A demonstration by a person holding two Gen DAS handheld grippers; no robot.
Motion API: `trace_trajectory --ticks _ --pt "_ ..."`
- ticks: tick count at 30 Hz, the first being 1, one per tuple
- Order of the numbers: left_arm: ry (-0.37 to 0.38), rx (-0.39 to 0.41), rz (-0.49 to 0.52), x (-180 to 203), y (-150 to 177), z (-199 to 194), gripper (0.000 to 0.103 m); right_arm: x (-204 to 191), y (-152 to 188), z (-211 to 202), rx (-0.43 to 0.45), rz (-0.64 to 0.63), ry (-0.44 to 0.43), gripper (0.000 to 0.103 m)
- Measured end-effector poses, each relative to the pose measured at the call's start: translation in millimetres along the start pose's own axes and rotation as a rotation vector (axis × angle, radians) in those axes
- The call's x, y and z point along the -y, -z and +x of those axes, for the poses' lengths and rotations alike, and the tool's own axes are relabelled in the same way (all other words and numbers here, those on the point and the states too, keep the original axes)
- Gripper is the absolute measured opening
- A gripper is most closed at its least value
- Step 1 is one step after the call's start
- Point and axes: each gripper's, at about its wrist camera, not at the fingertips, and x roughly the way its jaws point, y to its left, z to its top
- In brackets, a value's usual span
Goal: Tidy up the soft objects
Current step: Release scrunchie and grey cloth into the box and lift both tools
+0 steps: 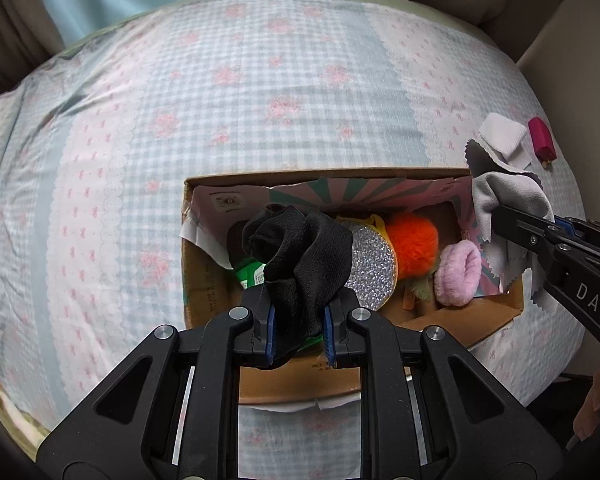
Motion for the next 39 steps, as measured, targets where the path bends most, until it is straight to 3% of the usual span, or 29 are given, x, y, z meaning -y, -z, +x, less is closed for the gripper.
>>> trace_trajectory --ticks 7,13,14,15,16,17,18,21,24,39 --pt "-0.003 -0.106 0.062 4.7 -9.4 49.3 0.015 18.2 -3.9 37.9 -0.099 0.042 0.02 0.013" --pt "-0.008 -0.148 0.139 13.9 -8.4 62.9 0.019 28.0 -5.3 49.8 -0.119 0.066 0.011 0.013" --pt "-0.004 -0.152 0.152 15.5 -8.1 63.0 0.039 28.9 -6.3 51.5 -0.119 0.069 0.007 0.013" --pt "0.005 -0.156 0.168 17.6 -8.0 63.1 0.08 30.3 -7.0 53.3 -0.118 0.073 0.0 0.017" --pt "0.003 -0.155 0.188 20.5 -7.6 62.7 0.099 31.6 -7.5 55.5 -0.122 0.076 -0.006 0.042" --pt "0.0 -0.158 0.213 24.1 -6.8 62.5 0.103 32.6 -7.8 58.4 -0.135 0.079 -0.015 0.088" --pt "-0.014 -0.155 0.237 27.4 -5.3 61.8 0.103 33.4 -7.7 61.0 -0.148 0.081 -0.03 0.103" --pt "-0.041 -0.111 0.3 34.7 -0.1 54.1 0.103 33.5 -6.6 63.4 -0.154 0.083 -0.047 0.103" --pt "-0.063 -0.133 0.337 39.3 4.1 58.0 0.103 32.7 -4.4 61.7 -0.15 0.088 -0.048 0.103" --pt "-0.06 -0.1 0.295 30.8 8.9 33.5 0.103 29.6 2.9 27.5 -0.074 0.079 -0.009 0.103"
